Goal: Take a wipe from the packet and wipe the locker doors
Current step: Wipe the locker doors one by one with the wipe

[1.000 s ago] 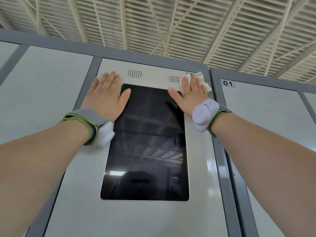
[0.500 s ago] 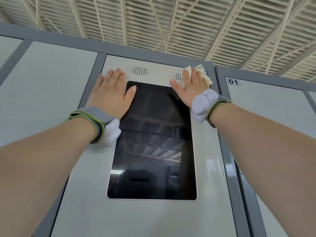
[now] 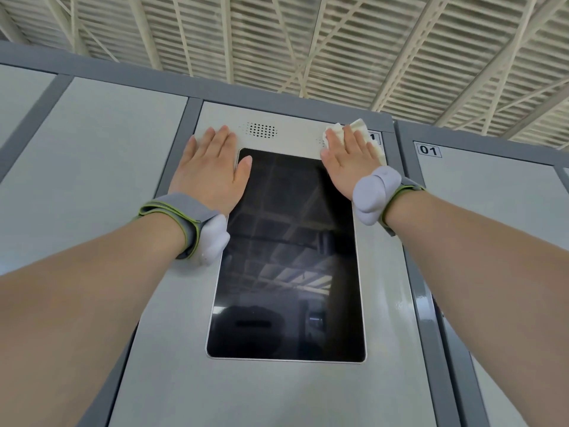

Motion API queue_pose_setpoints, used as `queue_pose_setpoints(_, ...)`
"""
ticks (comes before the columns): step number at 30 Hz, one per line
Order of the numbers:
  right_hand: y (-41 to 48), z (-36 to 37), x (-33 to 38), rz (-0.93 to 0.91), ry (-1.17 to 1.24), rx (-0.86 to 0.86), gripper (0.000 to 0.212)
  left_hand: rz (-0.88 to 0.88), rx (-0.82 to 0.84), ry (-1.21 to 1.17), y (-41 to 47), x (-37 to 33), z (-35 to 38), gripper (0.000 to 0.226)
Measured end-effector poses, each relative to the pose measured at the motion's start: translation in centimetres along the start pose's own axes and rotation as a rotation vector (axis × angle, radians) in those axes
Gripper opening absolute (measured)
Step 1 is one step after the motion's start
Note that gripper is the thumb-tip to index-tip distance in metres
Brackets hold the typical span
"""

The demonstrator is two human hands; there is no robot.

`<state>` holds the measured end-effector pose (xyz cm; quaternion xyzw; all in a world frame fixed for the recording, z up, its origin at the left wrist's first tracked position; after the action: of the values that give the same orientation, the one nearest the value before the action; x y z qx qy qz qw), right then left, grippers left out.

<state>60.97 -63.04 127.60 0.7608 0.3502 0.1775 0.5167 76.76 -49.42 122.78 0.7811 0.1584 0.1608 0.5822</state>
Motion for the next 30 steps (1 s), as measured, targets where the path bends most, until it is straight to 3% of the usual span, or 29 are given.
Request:
queue_pose_setpoints(8,-3.1,1.4,2.6,-0.162,-0.036,0.018,0.052,0.039,-0.004,-0.041,-0.1,0.1,-0.2,0.053)
queue_pose_setpoints(15,0.5,0.1,2.3,0.011,0.016,0.036,0.055,0.075,0.019,-0.036,-0.3,0.9,-1.5,0.056)
queue_pose_setpoints(20,-1.7,1.0,4.7,-0.110,-0.030,0.019,0.057,0.002,-0.022,0.038,-1.3,4.4,-2.1,0.058)
queue_pose_setpoints(23,-2.3,1.3,5.1,-0.140,-0.046,0.038,0.057,-0.040,-0.059,0.028,-1.7,6.5,-2.7,0.074)
queue_pose_setpoints(30,0.9,-0.1,5.7,0.005,-0.085,-0.033,0.062,-0.039,-0.009,0.039,-1.5,7.8,-1.9,0.077)
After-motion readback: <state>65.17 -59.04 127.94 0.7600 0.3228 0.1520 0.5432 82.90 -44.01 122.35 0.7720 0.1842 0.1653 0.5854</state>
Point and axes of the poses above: each hand's wrist, its own y-axis towards the middle knuckle, its own z-axis out of the palm, x = y × z, the point moved 8 cm from there along y, towards the middle knuckle, and after that the axes turned 11 degrees about x, right-handed, at the moved point
